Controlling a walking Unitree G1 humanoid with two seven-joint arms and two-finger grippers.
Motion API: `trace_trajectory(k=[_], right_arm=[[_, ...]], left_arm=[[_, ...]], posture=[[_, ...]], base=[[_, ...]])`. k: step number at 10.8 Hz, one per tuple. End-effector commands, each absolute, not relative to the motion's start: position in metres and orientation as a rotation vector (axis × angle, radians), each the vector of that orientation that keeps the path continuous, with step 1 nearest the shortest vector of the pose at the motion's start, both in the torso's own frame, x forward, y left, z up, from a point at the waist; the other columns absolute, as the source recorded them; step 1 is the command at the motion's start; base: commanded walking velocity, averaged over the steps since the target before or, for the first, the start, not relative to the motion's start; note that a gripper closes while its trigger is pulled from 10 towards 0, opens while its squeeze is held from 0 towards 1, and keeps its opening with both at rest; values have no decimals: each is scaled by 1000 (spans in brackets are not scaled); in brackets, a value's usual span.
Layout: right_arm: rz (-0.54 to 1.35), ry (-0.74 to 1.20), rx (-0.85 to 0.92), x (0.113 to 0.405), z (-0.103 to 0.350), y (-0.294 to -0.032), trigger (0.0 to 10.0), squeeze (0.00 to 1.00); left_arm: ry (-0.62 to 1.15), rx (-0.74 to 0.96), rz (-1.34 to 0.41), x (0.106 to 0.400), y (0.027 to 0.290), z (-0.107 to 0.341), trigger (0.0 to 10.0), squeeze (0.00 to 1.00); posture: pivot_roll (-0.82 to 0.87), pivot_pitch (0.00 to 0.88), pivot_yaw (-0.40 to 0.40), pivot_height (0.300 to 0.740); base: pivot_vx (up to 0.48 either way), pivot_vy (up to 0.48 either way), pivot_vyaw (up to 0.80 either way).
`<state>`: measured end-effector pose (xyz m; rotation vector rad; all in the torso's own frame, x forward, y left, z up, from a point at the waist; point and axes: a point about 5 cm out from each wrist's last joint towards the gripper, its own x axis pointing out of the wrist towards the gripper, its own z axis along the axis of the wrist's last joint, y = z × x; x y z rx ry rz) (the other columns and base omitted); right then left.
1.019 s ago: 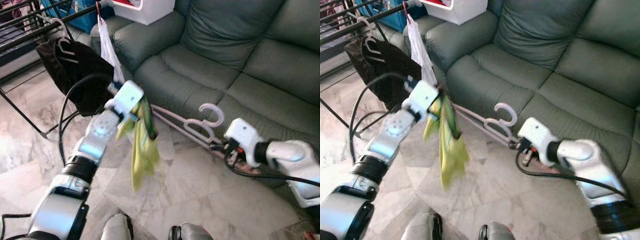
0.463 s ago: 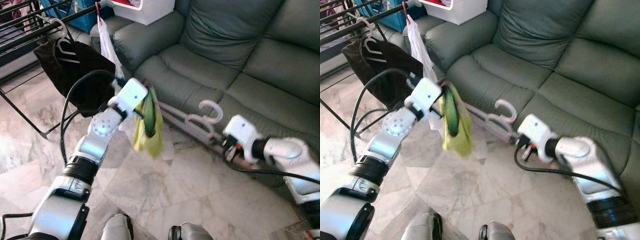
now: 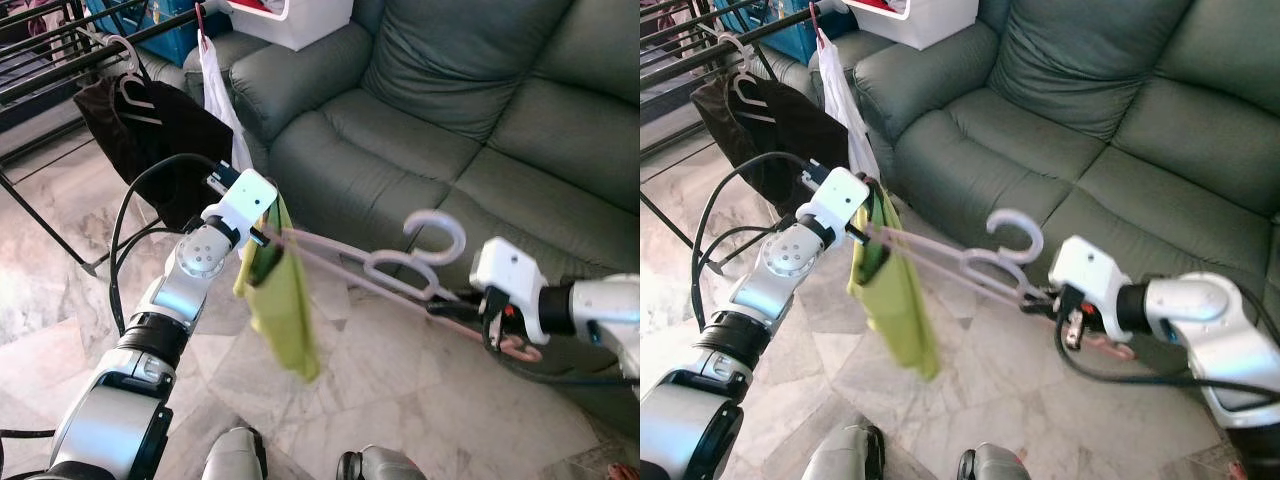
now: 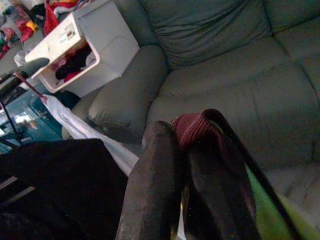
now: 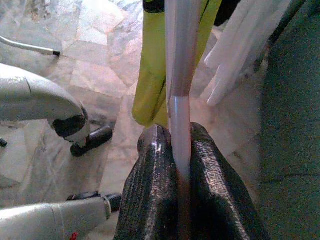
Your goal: Hang hanger
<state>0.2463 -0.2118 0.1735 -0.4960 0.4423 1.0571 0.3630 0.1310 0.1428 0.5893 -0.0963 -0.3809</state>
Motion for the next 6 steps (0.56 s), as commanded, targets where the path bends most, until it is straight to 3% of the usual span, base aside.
trace_trajectory(k=[1,4,6], right_arm=[[1058,427,-514,246,178,-211,10000,0],[913,412,-541,259,173,-214,10000,0],[881,412,-433,261,156,-206,10000,0]], left_arm=[[-136,603,-369,367,129,152,10000,0],[-145,606,-317,369,139,157,10000,0],[-179,570,-324,370,133,168,10000,0]], posture=[[-82,89,-24,740],[-77,90,-25,740],[-84,92,-26,740]], base=[[0,0,0],[0,0,0],[0,0,0]])
